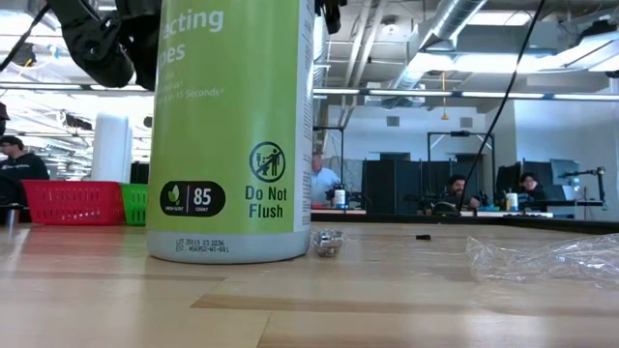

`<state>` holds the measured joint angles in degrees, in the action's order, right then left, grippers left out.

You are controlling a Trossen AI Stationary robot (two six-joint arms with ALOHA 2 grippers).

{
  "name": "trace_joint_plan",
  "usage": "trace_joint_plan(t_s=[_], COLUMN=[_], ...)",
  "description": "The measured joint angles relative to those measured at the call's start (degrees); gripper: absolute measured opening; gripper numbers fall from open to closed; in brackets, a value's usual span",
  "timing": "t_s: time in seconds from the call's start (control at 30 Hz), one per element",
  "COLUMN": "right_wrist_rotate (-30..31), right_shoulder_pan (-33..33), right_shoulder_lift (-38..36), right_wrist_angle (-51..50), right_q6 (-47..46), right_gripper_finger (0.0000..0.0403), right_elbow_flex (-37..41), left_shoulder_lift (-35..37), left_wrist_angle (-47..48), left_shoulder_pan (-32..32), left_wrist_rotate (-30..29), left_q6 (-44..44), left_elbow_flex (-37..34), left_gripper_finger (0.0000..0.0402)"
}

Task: Pick & Place Travel size toiletries
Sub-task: Put the black comb into the bottom green bin

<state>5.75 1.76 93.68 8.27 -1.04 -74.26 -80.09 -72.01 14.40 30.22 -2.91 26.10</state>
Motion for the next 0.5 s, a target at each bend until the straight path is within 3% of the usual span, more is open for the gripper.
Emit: trace_joint_plan(t_s=[0.3,0.5], right_wrist_rotate=[2.6,5.1], right_shoulder_pan=[-0.5,-0.8], right_shoulder_lift=[-3.9,-5.7], right_wrist_angle=[-12.6,-19.8], right_q6=[0.0,-1.4], right_gripper_finger=[0.0000,0.0000], right_elbow_flex=[0.0,0.0], left_shoulder_lift=[2.0,7.5], left_wrist_angle=[0.4,3.3], left_shoulder_pan=[5.0,10.2], left_wrist_rotate=[-3.0,-5.0], left_q6=[-5.0,-11.1], left_elbow_flex=[-6.3,-11.3], left_gripper_finger=[0.0002,0.0002])
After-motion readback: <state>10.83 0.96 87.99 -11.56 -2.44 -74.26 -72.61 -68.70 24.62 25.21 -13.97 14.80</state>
